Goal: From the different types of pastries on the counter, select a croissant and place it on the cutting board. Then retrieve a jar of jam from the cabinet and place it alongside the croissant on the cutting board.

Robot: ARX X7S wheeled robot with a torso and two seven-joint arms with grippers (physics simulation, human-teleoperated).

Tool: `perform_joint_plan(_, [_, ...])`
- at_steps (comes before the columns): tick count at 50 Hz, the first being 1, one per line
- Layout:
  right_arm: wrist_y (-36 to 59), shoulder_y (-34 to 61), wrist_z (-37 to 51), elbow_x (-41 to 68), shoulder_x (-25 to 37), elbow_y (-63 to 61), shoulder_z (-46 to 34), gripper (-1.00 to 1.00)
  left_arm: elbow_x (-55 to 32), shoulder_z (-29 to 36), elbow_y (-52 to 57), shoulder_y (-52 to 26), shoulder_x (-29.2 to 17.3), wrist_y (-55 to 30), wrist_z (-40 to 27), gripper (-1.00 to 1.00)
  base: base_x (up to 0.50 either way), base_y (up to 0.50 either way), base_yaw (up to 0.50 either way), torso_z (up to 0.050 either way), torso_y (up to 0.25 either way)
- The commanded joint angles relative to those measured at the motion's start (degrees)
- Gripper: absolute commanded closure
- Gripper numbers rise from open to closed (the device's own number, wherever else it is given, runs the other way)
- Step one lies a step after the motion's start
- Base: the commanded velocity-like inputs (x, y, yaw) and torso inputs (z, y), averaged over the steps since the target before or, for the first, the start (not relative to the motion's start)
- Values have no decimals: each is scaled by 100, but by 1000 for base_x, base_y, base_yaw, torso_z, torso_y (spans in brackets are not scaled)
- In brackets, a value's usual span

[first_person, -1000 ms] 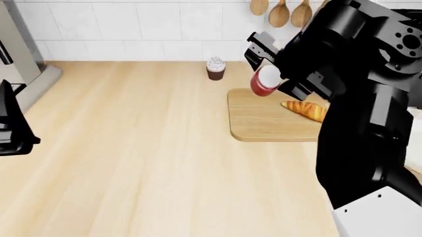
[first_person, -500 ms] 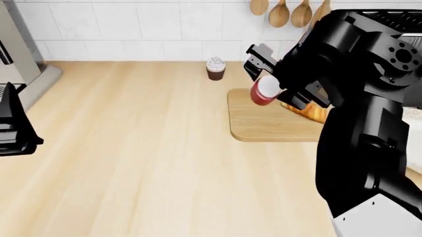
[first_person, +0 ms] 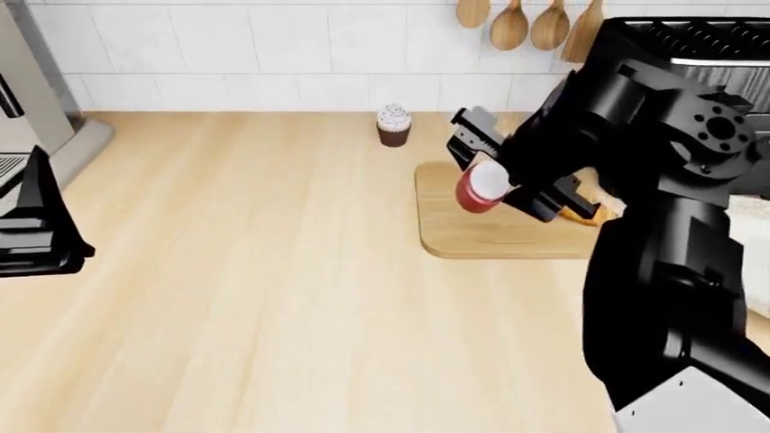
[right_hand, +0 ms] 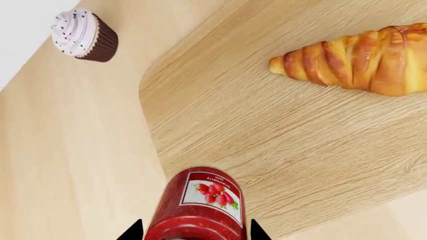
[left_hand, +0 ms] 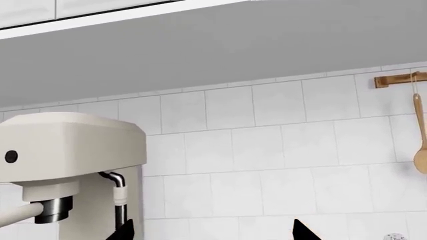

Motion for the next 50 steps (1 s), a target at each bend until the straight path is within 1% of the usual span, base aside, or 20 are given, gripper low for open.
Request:
perform_joint_plan(1, [-376,169,-1038,-387,231,739,-477,100,190,253,-151,-86,-32,38,-56,-100,0,0,0,0,0])
perform_joint_plan(9, [-691,418,-1776,-756,403,1415,-868,100,366,503,-270,-154,-29,84,-102,-100,0,0,0,0,0])
perform_joint_plan(16, [-1120,854,-2614,-1248,516,2391,-1228,100,483,614,-349,-202,-47,101,-158,-100,0,0,0,0,1])
perform_joint_plan(20, [-1129,791,-2731,-1580,526,2400,-930,100,566,744,-427,-319,-69,77,-208,-100,0,0,0,0,0])
perform_joint_plan(23, [-1073,776,-2852,-2024,515,2403,-540,100,630,860,-486,-417,-75,61,-248,-100,0,0,0,0,0])
perform_joint_plan(29, [-901,882,-3297,-3517,442,2404,585,100,759,1064,-609,-624,-121,8,-321,-100,0,0,0,0,0])
perform_joint_plan(30, [-890,909,-3383,-3791,431,2404,818,-100,781,1092,-630,-647,-125,10,-330,-100,0,0,0,0,0])
perform_joint_plan(35, [-843,1010,-3801,-5125,414,2403,1777,-100,942,1267,-823,-737,-137,98,-358,-100,0,0,0,0,0])
perform_joint_plan(40, [-856,1072,-4232,-6035,407,2405,2356,-100,1119,1457,-1012,-843,-156,148,-406,-100,0,0,0,0,0])
perform_joint_plan(45, [-853,1127,-4547,-6494,397,2405,2550,-100,1235,1616,-1110,-927,-169,141,-445,-100,0,0,0,0,0])
perform_joint_plan(50, [-862,1259,-4800,-6671,357,2406,2496,-100,1273,1670,-1174,-946,-172,162,-453,-100,0,0,0,0,0])
